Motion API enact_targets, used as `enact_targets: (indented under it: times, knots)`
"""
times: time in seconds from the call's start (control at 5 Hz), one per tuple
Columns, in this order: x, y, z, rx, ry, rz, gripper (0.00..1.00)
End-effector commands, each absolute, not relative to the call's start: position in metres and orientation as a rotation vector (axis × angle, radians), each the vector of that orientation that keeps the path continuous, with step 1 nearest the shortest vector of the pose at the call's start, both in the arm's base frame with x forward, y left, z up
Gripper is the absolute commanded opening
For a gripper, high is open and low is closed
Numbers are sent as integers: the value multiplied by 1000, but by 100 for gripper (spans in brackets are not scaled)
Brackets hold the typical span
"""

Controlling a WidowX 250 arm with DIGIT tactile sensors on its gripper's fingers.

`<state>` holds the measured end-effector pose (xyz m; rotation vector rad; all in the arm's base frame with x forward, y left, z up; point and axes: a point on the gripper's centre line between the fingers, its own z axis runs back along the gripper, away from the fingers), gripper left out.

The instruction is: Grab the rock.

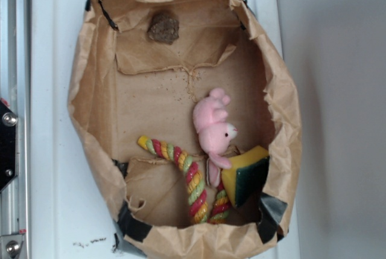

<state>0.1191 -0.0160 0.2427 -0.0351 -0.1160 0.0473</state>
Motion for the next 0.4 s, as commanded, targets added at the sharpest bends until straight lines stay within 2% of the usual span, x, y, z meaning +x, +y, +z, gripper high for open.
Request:
enact_targets:
  times: [0.0, 0.2]
  knots:
    - [119, -16, 243, -35, -116, 47, 100]
    - [169, 7, 214, 15, -132, 51, 100]
